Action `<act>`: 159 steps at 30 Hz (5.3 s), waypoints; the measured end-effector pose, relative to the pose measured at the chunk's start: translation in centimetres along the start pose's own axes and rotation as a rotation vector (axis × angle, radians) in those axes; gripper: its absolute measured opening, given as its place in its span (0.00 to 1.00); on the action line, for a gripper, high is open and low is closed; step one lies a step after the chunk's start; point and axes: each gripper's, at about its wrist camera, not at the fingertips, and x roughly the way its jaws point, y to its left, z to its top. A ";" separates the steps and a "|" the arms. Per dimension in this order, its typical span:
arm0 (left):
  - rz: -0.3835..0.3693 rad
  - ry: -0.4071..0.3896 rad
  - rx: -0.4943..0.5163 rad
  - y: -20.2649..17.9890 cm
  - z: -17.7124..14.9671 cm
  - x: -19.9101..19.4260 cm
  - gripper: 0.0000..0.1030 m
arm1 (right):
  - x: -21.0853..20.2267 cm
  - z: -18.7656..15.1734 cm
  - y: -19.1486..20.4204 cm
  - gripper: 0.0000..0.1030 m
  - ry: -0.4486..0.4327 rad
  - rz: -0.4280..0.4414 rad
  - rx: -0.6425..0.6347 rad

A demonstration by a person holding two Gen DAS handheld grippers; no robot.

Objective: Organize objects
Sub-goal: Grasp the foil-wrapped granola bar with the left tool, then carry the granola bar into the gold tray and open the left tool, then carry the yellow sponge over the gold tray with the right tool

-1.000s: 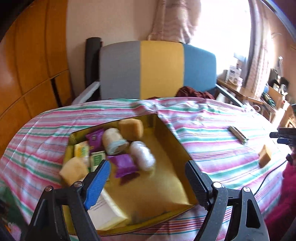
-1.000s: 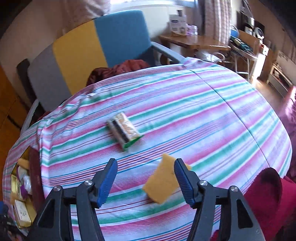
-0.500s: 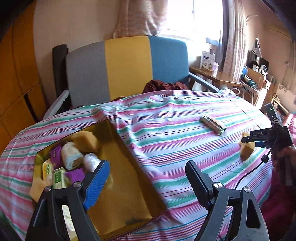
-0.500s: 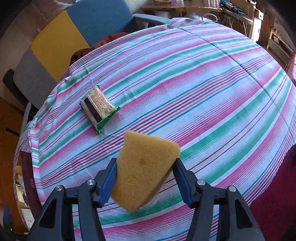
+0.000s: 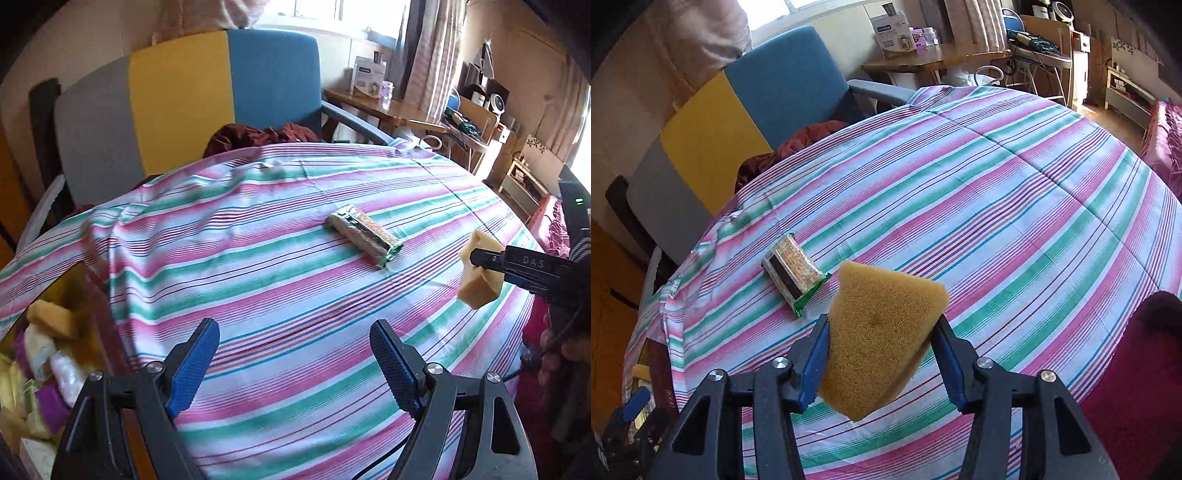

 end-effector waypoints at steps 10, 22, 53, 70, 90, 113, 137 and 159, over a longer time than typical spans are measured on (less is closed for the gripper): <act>-0.060 0.122 -0.026 -4.0 5.8 9.7 0.82 | -0.1 0.2 -0.7 0.53 -0.008 0.076 0.058; -0.035 0.234 -0.121 -6.9 11.3 19.0 0.82 | 0.2 0.1 -1.5 0.53 0.010 0.153 0.105; -0.055 0.041 0.070 -1.3 -7.1 3.6 0.48 | 4.2 -2.9 5.3 0.53 0.252 0.162 -0.250; -0.057 -0.041 0.089 -1.1 -7.2 0.2 0.47 | 5.1 -2.8 5.3 0.53 0.257 0.124 -0.269; -0.034 -0.158 0.014 1.9 -6.8 -7.3 0.47 | 5.1 -2.8 5.3 0.53 0.258 0.110 -0.291; 0.081 -0.170 -0.555 23.5 -13.4 -14.0 0.47 | 4.9 -2.9 5.8 0.53 0.250 0.096 -0.322; 0.242 -0.006 -0.377 20.3 -13.9 -8.0 0.52 | 4.7 -2.9 5.7 0.53 0.252 0.093 -0.326; 0.316 -0.134 -0.374 20.8 -14.2 -13.2 0.53 | 1.1 -5.7 12.9 0.53 0.236 0.238 -0.497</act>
